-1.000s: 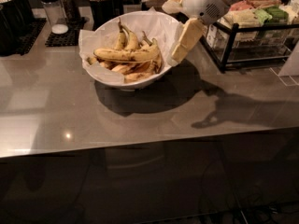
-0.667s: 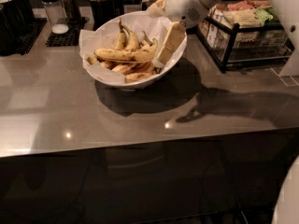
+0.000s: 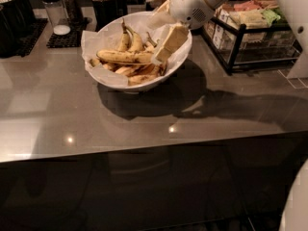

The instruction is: Pick banana from white bowl

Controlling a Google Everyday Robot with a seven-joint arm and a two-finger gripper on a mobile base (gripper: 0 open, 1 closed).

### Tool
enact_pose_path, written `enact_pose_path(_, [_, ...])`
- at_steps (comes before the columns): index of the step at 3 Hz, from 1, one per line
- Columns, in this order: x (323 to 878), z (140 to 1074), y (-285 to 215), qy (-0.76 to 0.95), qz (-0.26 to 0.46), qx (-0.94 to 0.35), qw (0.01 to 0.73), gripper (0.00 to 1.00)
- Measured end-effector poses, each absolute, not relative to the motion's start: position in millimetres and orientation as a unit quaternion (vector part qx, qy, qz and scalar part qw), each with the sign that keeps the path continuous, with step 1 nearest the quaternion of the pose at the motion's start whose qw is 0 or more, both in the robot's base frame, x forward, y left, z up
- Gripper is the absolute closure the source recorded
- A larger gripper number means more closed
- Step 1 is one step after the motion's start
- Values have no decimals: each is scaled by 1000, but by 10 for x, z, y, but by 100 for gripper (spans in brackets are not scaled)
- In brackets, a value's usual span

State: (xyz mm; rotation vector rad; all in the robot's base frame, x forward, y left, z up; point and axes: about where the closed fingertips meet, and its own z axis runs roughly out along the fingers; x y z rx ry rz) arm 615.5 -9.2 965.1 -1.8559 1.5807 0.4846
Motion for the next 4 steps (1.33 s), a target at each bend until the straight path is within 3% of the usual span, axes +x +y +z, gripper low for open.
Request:
enact_pose_path(2, [6280, 9457, 275, 571, 222, -730, 304, 10])
enact_pose_path(4, [6443, 9130, 521, 560, 258, -737, 278, 16])
